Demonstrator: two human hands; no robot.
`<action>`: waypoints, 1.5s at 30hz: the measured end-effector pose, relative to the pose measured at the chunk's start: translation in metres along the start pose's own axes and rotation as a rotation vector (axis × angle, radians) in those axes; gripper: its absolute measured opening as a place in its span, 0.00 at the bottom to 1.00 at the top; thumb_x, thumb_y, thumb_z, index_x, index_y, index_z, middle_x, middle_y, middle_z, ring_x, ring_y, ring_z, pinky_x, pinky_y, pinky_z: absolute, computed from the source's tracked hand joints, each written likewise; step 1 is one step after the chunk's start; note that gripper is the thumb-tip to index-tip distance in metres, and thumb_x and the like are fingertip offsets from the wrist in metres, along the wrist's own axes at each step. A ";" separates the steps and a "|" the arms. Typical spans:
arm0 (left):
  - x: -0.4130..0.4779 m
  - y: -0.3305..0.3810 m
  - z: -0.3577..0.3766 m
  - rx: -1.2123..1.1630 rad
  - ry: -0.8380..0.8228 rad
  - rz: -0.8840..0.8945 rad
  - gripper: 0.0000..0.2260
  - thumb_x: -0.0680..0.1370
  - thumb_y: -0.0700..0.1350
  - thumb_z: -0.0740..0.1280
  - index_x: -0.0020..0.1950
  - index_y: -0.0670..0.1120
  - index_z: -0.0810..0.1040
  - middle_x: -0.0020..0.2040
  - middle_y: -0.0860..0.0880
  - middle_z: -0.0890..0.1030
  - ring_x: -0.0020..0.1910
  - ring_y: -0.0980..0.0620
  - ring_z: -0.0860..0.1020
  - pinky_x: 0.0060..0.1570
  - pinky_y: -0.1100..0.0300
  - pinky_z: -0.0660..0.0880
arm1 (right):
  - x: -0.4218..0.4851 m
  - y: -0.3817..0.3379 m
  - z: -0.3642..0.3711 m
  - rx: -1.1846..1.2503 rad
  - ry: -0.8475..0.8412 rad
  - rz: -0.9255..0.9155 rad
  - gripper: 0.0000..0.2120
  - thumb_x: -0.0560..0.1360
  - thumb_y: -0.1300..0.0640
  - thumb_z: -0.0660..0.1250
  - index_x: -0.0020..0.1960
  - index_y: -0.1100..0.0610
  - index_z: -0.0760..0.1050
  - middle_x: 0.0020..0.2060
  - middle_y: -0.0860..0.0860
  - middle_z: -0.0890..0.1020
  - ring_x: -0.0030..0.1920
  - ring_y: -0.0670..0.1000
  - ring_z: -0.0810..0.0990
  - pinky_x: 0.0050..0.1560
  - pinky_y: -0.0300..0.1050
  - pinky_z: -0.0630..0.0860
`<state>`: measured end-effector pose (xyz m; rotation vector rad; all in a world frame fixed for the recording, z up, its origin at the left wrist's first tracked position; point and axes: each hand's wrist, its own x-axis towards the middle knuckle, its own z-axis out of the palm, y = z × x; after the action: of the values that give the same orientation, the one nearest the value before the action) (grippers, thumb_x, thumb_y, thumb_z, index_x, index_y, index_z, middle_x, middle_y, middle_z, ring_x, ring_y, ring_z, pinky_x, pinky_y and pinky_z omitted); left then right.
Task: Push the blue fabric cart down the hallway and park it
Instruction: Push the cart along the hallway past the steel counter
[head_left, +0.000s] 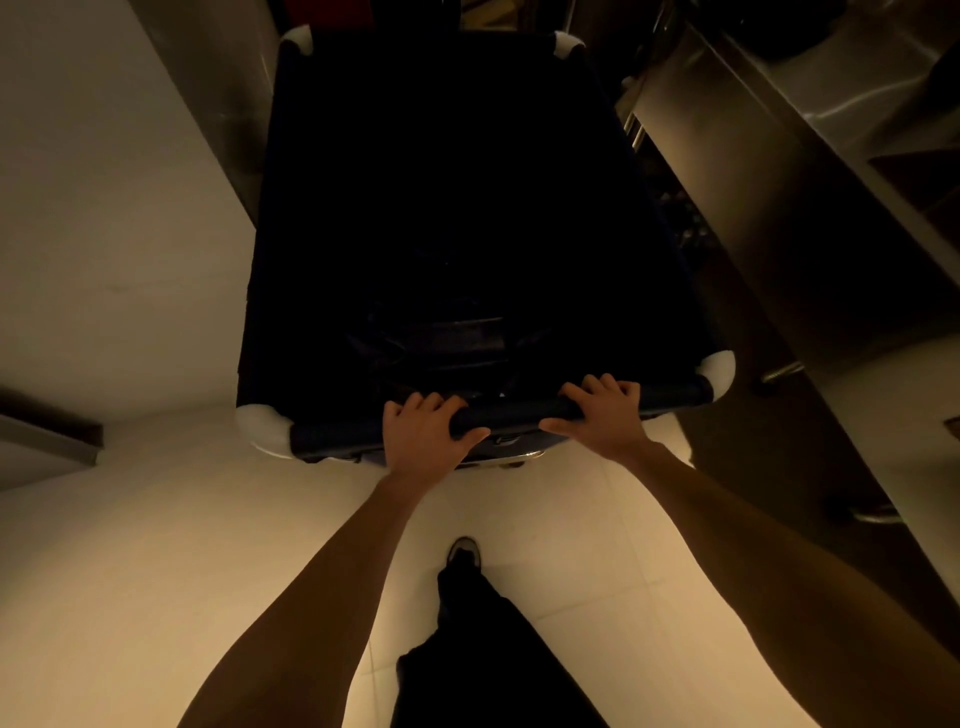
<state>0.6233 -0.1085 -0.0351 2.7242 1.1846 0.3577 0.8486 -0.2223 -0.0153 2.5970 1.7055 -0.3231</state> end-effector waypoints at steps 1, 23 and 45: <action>-0.009 0.003 0.000 -0.002 -0.001 -0.001 0.20 0.70 0.65 0.66 0.50 0.51 0.80 0.43 0.48 0.83 0.43 0.45 0.78 0.43 0.52 0.67 | -0.010 0.000 0.002 -0.001 0.004 0.003 0.40 0.63 0.25 0.42 0.58 0.49 0.73 0.56 0.54 0.78 0.60 0.57 0.71 0.60 0.53 0.58; -0.026 0.008 0.000 0.029 -0.037 -0.007 0.22 0.72 0.67 0.61 0.54 0.52 0.79 0.46 0.48 0.83 0.46 0.46 0.77 0.45 0.52 0.65 | -0.025 0.004 0.012 0.006 0.034 -0.026 0.27 0.70 0.31 0.58 0.58 0.49 0.73 0.56 0.55 0.78 0.61 0.57 0.70 0.61 0.53 0.58; 0.166 -0.044 0.017 0.062 0.027 -0.102 0.27 0.70 0.69 0.53 0.51 0.52 0.80 0.44 0.48 0.83 0.44 0.45 0.79 0.45 0.52 0.70 | 0.195 0.020 -0.032 0.028 -0.002 -0.116 0.30 0.69 0.28 0.56 0.59 0.48 0.72 0.57 0.55 0.77 0.61 0.58 0.70 0.62 0.55 0.59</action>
<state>0.7066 0.0424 -0.0357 2.7054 1.3569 0.3519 0.9466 -0.0498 -0.0216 2.5207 1.8684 -0.3546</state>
